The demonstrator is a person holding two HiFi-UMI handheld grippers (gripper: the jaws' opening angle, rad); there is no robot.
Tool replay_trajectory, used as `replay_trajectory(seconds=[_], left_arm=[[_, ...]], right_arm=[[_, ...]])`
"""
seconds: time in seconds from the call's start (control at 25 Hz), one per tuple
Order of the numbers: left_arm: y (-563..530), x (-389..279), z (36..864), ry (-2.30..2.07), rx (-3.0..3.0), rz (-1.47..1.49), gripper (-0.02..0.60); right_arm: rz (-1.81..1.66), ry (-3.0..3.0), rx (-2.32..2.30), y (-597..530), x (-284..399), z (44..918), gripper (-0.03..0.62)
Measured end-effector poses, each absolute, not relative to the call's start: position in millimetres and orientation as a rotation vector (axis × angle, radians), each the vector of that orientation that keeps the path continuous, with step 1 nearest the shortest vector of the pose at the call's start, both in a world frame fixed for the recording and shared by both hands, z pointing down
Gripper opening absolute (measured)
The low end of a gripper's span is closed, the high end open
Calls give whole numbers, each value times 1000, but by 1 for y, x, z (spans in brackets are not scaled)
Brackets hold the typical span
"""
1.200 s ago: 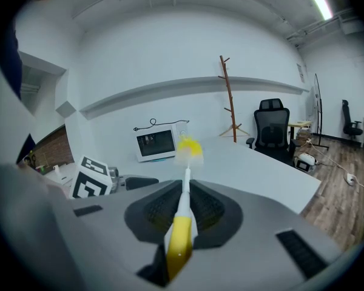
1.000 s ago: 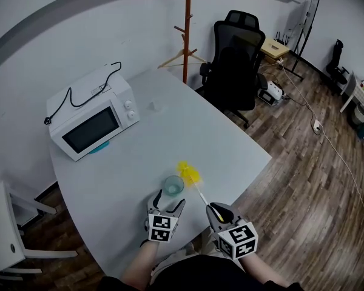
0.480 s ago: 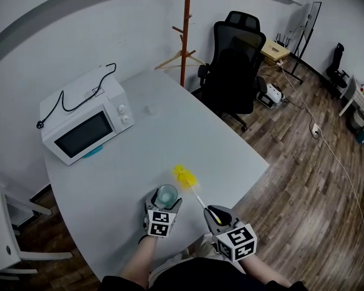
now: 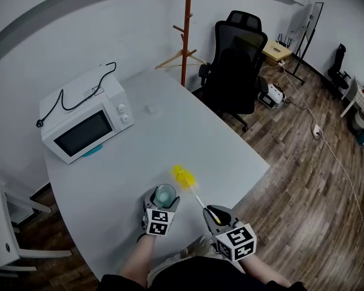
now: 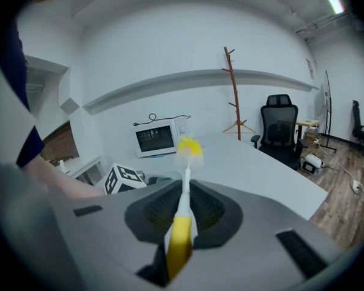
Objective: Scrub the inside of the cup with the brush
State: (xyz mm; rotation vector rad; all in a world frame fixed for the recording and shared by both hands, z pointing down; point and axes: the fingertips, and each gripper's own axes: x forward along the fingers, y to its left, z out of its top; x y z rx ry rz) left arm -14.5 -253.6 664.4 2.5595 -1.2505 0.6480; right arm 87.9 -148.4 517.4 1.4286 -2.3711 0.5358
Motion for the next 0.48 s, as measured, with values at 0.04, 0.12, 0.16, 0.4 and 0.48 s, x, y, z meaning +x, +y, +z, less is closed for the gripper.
replay_trajectory(seconds=[0.04, 0.12, 0.16, 0.4, 0.48], left_arm=[[-254, -17, 662, -1262, 2569, 656, 385], [-254, -24, 655, -1295, 2591, 696, 385], [-254, -29, 652, -1316, 2603, 727, 385], [-254, -68, 628, -1484, 2682, 915, 385], [-251, -81, 621, -1531, 2705, 988, 383]], right_arm=[[525, -2380, 1406, -148, 84, 517, 49], [499, -2401, 1343, -145, 76, 514, 49], [485, -2412, 1306, -143, 72, 514, 49], [394, -2434, 1060, -128, 47, 515, 49], [367, -2437, 979, -121, 39, 515, 49]])
